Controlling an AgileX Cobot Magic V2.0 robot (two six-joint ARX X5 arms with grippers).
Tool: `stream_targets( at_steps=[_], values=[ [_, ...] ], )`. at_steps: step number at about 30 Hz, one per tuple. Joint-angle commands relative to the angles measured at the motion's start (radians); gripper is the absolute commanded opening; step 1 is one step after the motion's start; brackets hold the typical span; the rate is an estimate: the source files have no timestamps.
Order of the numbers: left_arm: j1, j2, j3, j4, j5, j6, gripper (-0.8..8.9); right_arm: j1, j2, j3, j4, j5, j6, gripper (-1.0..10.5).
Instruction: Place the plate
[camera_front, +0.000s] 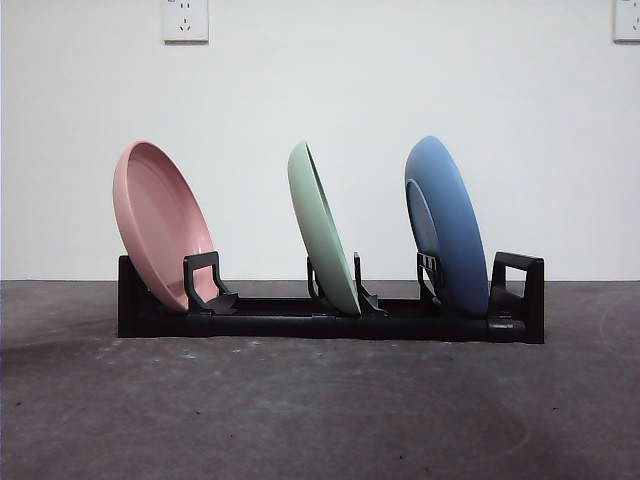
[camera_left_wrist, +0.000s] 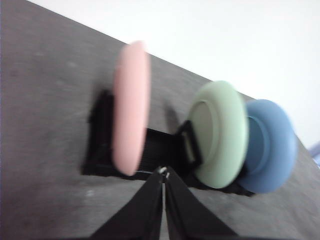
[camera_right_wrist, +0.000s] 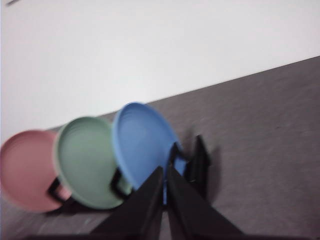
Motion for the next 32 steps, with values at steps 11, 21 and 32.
stream_targets(
  at_steps=[11, 21, 32],
  values=[
    [-0.129, 0.263, 0.393, -0.27, 0.283, 0.222, 0.09, 0.029, 0.328, 0.262, -0.193, -0.423, -0.25, 0.1],
    [-0.21, 0.283, 0.444, -0.334, 0.33, 0.396, 0.09, 0.09, 0.398, 0.277, -0.199, -0.492, -0.33, 0.1],
    [-0.212, 0.285, 0.444, -0.32, 0.29, 0.423, 5.08, 0.09, 0.398, 0.277, -0.186, -0.485, -0.328, 4.2]
  ],
)
